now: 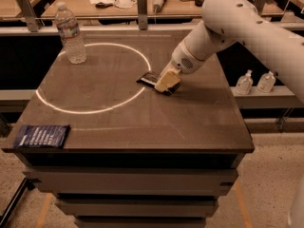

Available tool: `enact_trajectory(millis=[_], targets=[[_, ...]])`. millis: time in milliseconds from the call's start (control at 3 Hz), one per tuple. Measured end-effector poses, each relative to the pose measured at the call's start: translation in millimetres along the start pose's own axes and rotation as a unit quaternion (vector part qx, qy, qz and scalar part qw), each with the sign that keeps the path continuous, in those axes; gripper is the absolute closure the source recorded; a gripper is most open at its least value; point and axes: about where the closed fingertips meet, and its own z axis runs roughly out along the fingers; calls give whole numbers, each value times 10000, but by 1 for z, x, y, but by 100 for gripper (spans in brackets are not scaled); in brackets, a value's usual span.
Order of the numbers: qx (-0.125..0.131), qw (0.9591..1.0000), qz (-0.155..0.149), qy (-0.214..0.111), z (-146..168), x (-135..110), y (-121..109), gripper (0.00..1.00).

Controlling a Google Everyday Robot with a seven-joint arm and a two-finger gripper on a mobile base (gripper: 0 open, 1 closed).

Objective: Move rxbar chocolate near rxbar blueberry

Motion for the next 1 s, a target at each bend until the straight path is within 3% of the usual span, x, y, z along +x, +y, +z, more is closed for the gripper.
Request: enact_trajectory(millis=[333,667,1000], targets=[[-172,9992,59,-351,-21,-13,5,100],[-445,9955,3,-836,-47,-34,18,100],[-695,9926,-82,-995,-56,-48,36,100]])
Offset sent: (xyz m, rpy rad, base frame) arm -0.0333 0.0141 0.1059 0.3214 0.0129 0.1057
